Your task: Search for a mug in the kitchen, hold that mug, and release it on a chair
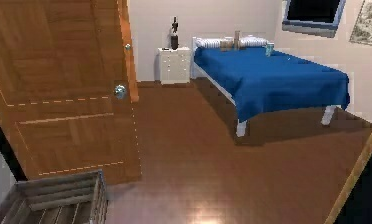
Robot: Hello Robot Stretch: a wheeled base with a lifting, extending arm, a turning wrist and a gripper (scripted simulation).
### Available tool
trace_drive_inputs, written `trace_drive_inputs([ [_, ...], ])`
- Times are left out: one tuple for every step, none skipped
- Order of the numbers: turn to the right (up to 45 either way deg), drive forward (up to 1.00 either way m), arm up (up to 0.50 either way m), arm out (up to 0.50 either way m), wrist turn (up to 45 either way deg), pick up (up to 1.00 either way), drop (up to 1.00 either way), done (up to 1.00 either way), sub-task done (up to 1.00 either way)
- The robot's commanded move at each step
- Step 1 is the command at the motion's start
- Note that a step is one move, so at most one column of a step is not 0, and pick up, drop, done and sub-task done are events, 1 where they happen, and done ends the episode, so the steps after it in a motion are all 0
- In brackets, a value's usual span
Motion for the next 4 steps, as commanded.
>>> trace_drive_inputs([
  [0.0,1.00,0.00,0.00,0.0,0.00,0.00,0.00,0.00],
  [-3.0,0.00,0.00,0.00,0.0,0.00,0.00,0.00,0.00],
  [0.0,0.20,0.00,0.00,0.0,0.00,0.00,0.00,0.00],
  [45.0,0.00,0.00,0.00,0.0,0.00,0.00,0.00,0.00],
])
